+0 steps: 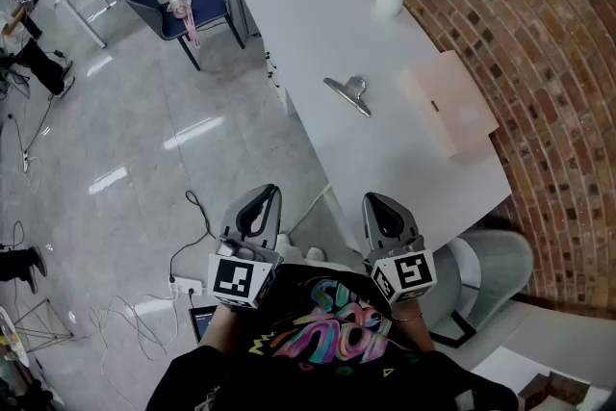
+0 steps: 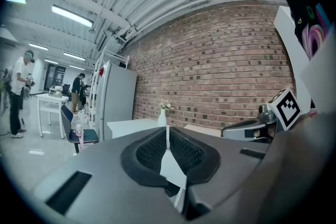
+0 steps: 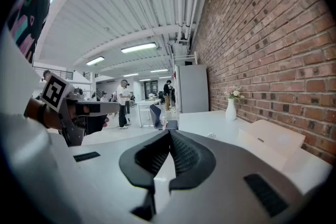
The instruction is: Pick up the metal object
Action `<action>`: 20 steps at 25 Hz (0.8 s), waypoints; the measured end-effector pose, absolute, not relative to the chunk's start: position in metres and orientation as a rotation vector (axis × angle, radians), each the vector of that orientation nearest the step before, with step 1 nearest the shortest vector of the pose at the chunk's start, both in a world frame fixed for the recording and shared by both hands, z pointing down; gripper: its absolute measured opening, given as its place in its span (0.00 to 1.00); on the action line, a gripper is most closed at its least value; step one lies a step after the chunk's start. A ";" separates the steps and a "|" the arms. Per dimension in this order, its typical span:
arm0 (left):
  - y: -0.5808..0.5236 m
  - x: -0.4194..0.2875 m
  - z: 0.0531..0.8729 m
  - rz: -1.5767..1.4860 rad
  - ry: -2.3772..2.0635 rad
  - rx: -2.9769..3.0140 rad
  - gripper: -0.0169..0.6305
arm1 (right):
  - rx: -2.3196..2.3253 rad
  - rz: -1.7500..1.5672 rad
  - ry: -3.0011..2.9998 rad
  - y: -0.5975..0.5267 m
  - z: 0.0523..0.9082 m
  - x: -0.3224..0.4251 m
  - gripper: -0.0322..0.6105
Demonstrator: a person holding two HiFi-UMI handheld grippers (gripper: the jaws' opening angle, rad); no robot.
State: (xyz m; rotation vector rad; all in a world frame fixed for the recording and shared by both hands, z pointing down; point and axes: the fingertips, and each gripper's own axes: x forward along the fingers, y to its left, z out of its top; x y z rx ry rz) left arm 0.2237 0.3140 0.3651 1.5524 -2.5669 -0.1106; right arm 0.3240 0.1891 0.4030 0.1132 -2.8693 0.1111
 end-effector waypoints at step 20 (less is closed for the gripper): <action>0.320 0.203 0.386 -0.096 -2.612 1.427 0.08 | 0.009 0.193 -2.840 0.184 0.429 0.288 0.08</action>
